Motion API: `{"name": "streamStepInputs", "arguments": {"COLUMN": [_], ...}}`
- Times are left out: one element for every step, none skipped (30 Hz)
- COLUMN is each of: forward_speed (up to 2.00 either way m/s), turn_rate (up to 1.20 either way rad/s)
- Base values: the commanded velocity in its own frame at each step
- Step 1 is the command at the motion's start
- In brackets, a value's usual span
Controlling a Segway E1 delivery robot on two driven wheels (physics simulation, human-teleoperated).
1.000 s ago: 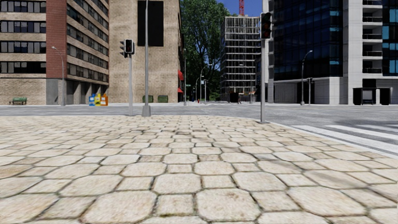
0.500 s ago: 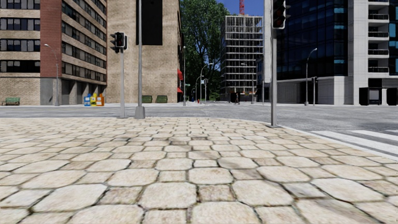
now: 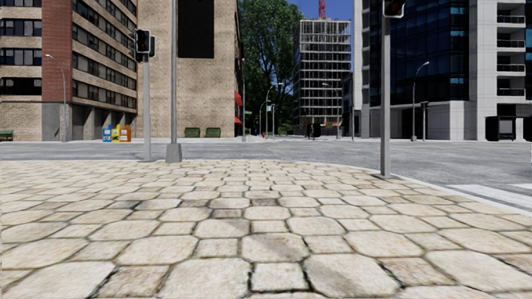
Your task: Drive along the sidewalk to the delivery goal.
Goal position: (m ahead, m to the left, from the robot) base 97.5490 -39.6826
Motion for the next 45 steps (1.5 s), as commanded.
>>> {"name": "streamStepInputs", "arguments": {"forward_speed": [2.00, 2.00, 2.00, 2.00, 2.00, 2.00, 2.00, 2.00, 2.00, 2.00, 2.00, 2.00, 2.00, 2.00, 2.00, 2.00, 2.00, 2.00, 2.00, 2.00, 2.00, 2.00, 2.00, 2.00, 2.00, 2.00, 2.00, 2.00, 2.00, 2.00, 2.00, 2.00, 2.00, 2.00, 2.00, 2.00, 2.00, 2.00, 2.00, 2.00, 2.00, 2.00, 2.00, 2.00, 2.00], "turn_rate": [-1.20, -1.20, -1.20, -1.20, -1.20, -1.20, -1.20, -1.20, -1.20, -1.20, -1.20, -1.20, -1.20, -1.20, -1.20, -1.20, -1.20, -1.20, -1.20, -1.20, -1.20, -1.20, -1.20, -1.20, -1.20, -1.20, -1.20, -1.20, -1.20, -1.20, -1.20, -1.20, -1.20, -1.20, -1.20, -1.20, -1.13, -0.67, -0.67, 0.00, 0.00, 0.00, 0.00, 0.00, 0.00]}}
